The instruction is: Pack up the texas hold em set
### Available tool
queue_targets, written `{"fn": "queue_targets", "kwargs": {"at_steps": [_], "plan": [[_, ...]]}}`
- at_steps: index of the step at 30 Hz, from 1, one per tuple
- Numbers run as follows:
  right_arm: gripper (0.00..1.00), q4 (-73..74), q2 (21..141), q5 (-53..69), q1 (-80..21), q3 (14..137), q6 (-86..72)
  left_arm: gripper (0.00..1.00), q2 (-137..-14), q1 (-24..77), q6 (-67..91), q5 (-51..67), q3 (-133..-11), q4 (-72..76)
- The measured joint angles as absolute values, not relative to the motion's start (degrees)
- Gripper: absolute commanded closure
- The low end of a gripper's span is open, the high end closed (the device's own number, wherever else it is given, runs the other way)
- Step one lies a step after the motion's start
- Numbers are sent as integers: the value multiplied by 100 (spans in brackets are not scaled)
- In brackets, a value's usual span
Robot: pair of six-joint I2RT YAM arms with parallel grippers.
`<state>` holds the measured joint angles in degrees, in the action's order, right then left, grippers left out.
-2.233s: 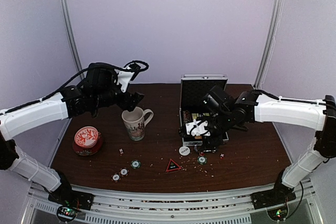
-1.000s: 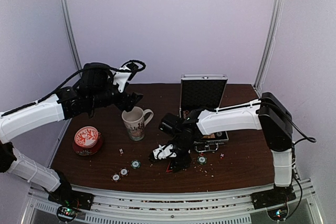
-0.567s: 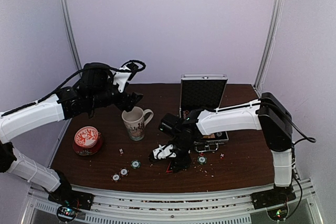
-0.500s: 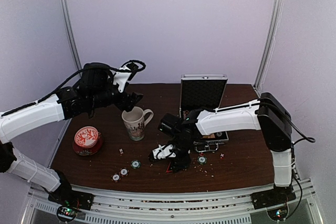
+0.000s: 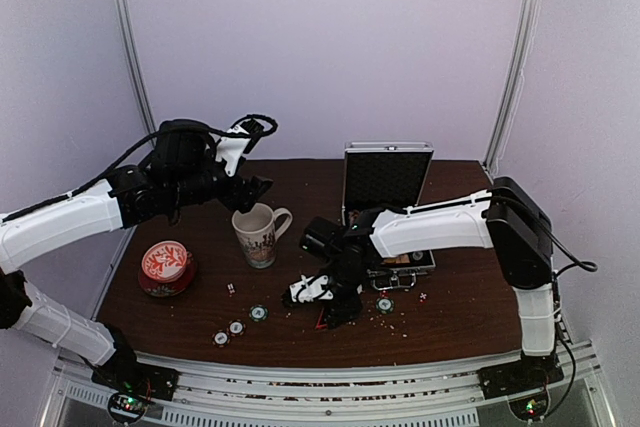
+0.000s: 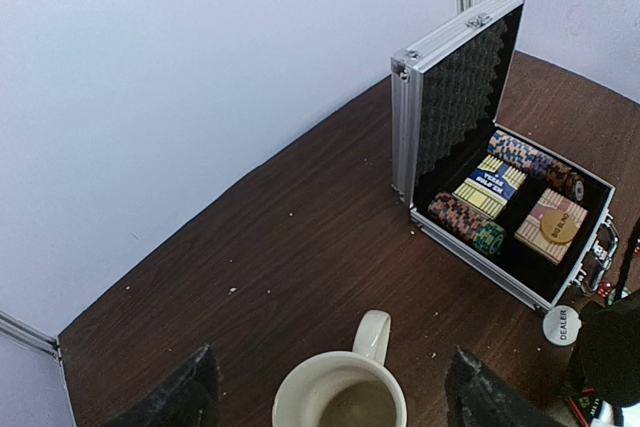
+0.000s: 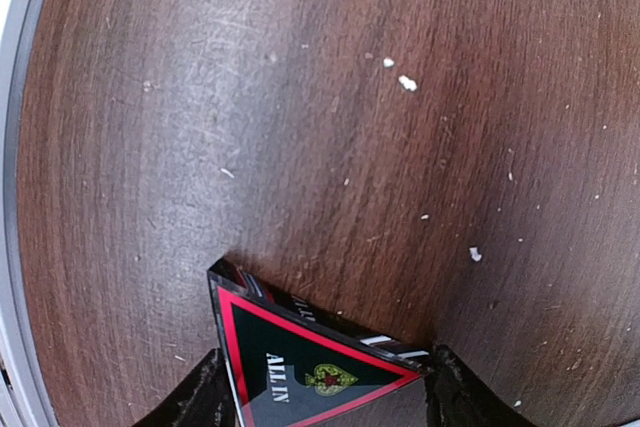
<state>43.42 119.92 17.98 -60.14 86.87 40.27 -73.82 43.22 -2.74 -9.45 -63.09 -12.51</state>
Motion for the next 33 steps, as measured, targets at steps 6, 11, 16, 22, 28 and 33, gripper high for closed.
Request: {"fn": "queue_targets", "kwargs": {"at_steps": [6, 11, 16, 22, 28, 33], "plan": [[44, 4477, 11915, 1791, -6014, 8696, 4003, 21, -7382, 4322, -274, -945, -6309, -1251], [44, 4654, 11434, 1693, -5951, 8689, 3940, 21, -7382, 4322, -272, -945, -6309, -1251], [44, 4766, 10656, 1645, -5441, 8586, 3922, 21, -7382, 4322, -272, -943, -6309, -1264], [44, 4838, 10503, 1376, -4136, 8586, 4235, 21, -7406, 4322, -268, -943, -6309, -1326], [45, 5054, 10923, 1105, -3321, 9118, 4755, 21, -7476, 4322, -268, -943, -6309, -1356], [44, 5087, 11511, 1007, -3199, 9710, 5120, 21, -7500, 4322, -268, -945, -6309, -1358]]}}
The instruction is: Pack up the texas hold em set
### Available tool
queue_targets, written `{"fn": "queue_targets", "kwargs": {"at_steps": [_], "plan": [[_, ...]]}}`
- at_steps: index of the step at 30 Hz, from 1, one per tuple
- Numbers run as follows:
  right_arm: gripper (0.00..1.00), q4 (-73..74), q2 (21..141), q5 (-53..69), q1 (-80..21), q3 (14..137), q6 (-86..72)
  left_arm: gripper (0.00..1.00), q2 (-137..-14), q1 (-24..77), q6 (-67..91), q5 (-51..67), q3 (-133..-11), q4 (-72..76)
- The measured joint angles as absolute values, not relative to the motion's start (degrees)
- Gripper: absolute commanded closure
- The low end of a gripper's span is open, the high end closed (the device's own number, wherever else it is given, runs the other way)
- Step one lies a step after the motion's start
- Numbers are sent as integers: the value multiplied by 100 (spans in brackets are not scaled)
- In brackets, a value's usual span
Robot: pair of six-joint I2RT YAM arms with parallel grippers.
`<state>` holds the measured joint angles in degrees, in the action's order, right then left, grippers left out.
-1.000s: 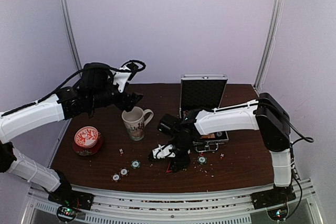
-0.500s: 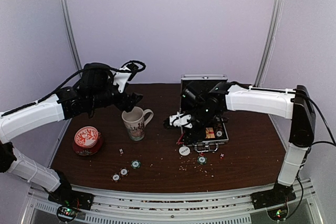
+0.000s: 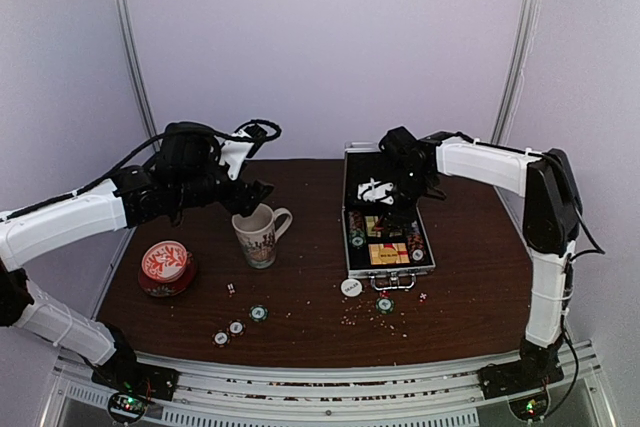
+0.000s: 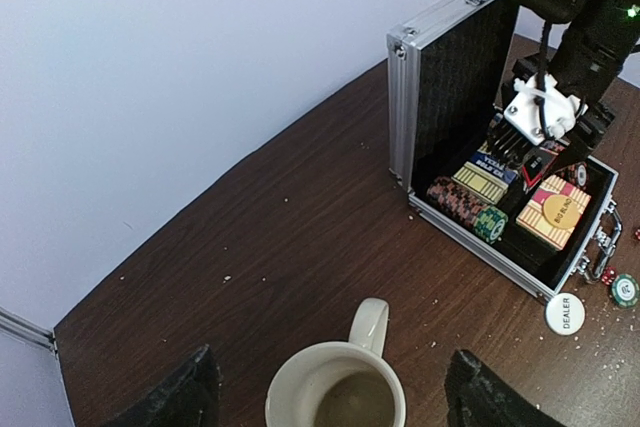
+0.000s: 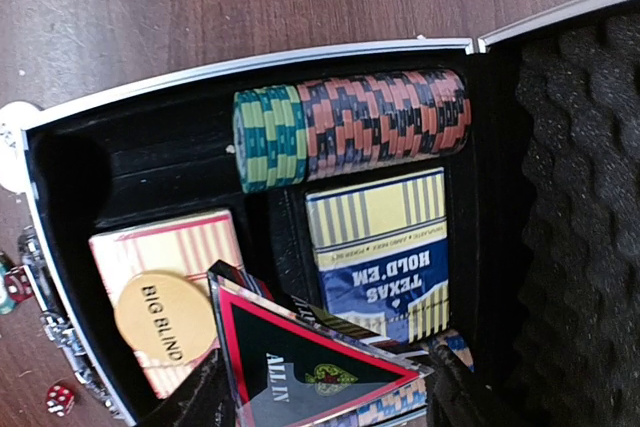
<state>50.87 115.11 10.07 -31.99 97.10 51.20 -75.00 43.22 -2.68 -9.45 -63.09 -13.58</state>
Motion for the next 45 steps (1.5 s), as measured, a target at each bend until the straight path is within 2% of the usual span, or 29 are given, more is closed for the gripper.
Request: {"fn": "queue_targets", "kwargs": {"at_steps": [25, 39, 45], "plan": [[41, 4635, 12261, 248, -3162, 9985, 6270, 21, -7513, 4322, -270, -1009, -6309, -1361], [23, 4405, 12331, 316, -3114, 9992, 6250, 21, -7577, 4335, -272, -1039, -6309, -1378], [23, 4392, 12324, 408, -3109, 9970, 6112, 21, -7642, 4335, -272, -1050, -6309, -1380]]}}
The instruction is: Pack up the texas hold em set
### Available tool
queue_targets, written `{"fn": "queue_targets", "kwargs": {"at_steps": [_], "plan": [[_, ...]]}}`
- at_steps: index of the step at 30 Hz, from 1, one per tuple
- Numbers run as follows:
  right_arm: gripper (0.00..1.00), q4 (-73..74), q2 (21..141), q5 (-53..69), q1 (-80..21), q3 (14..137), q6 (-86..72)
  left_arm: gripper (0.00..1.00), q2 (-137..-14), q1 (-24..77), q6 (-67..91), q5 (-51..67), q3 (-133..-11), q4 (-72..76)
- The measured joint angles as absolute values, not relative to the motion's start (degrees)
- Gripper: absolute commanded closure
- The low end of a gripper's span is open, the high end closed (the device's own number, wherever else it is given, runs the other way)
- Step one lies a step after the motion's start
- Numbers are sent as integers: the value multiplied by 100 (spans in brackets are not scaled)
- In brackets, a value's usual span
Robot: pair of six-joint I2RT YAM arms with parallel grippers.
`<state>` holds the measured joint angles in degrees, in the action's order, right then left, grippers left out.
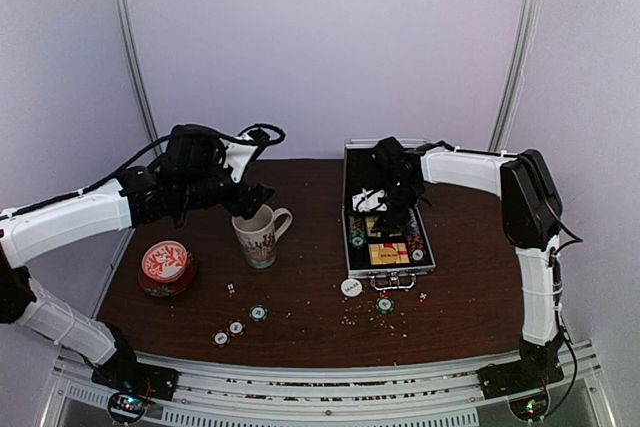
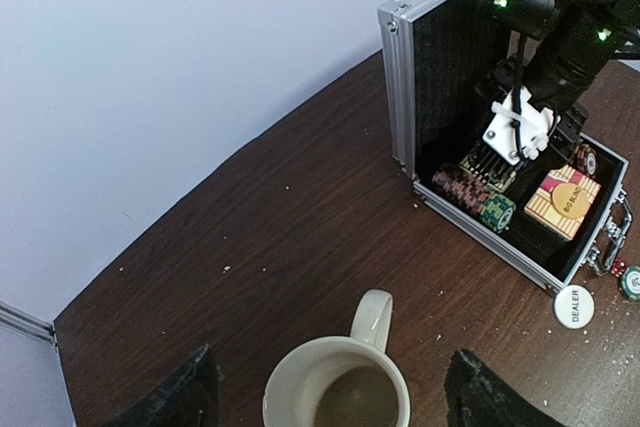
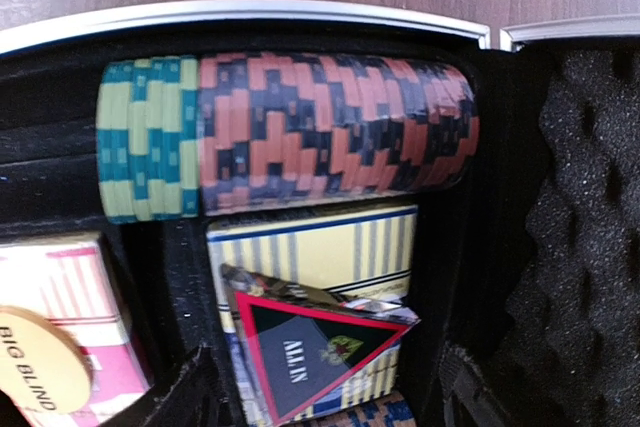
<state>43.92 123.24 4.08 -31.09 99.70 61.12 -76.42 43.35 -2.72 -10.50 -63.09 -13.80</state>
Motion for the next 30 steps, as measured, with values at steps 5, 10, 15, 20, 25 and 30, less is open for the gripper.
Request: {"fn": "queue_targets", "kwargs": {"at_steps": [5, 10, 15, 20, 25, 30], "plan": [[23, 4353, 11935, 701, -3111, 9548, 5872, 21, -7684, 4348, -270, -1052, -6309, -1380], [25, 4309, 11013, 1127, -3170, 8761, 5586, 22, -7693, 4353, -272, -1072, -6309, -1380], [29, 4204, 10368, 1546, -3271, 8145, 5284, 24, -7846, 4595, -270, -1297, -6567, -1662], [31, 4082, 9732, 2045, -3310, 7238, 4945, 25, -8340, 5297, -104, -1459, -7277, -2102], [32, 3636, 8580, 2438, -3310, 6141, 4405, 24, -8772, 5942, 285, -1422, -7395, -2305], [31, 3142, 7660, 2593, -3277, 5400, 3533, 24, -9640, 6436, 661, -1321, -7441, -2438]]}}
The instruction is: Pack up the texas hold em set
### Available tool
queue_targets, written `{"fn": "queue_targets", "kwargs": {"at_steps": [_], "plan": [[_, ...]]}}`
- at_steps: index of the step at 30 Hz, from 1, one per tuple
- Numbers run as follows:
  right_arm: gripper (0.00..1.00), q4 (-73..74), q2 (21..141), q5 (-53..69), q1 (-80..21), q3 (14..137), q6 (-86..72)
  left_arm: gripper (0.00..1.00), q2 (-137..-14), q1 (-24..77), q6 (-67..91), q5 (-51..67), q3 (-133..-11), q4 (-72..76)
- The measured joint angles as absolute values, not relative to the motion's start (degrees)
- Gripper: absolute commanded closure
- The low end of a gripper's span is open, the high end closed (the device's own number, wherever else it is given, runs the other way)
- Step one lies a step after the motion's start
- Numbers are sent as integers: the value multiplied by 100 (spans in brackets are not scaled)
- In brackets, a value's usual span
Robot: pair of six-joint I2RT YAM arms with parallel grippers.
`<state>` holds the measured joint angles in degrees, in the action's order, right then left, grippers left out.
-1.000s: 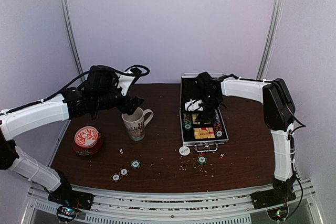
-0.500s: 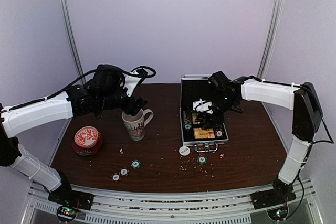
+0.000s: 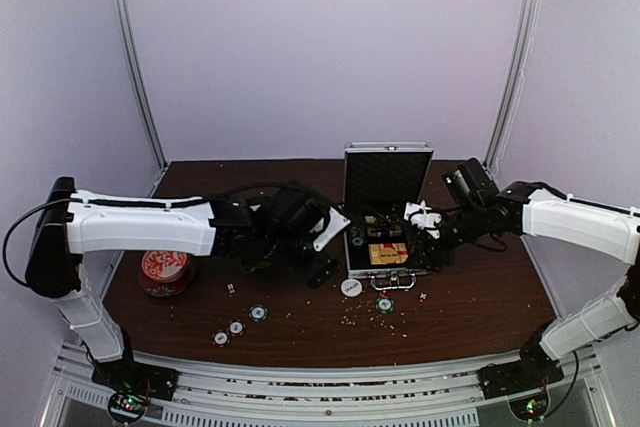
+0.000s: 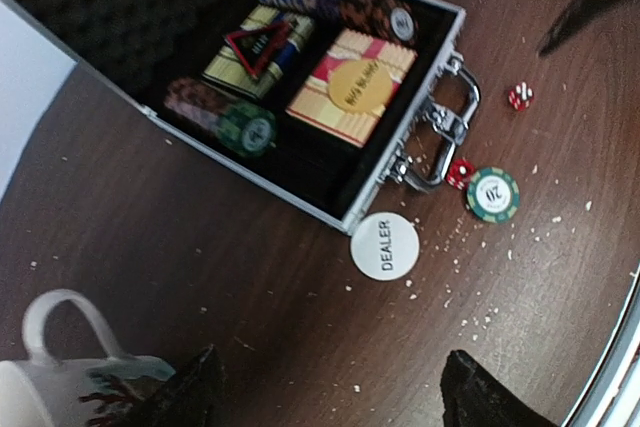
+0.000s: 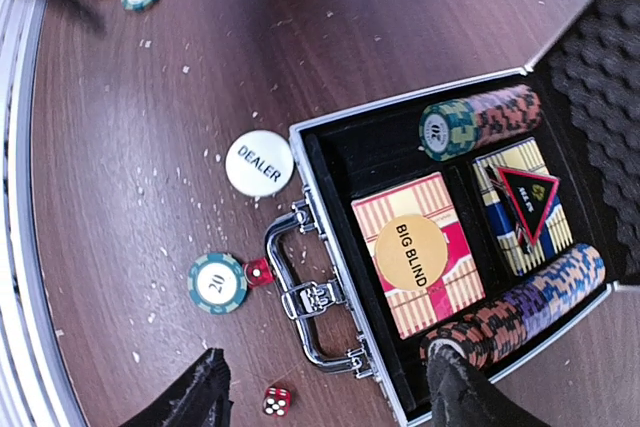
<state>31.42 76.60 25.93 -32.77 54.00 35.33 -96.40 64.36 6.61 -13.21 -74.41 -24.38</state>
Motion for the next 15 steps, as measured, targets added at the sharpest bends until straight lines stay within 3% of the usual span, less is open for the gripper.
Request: {"fn": "queue_targets", "kwargs": {"at_steps": [7, 15], "plan": [[29, 2438, 6866, 2587, -2842, 4895, 2762, 24, -10645, 6602, 967, -1127, -7463, -2357], [29, 1780, 7006, 2097, -2744, 4654, 2689, 21, -11384, 6600, 1221, -998, -7590, -1802]]}}
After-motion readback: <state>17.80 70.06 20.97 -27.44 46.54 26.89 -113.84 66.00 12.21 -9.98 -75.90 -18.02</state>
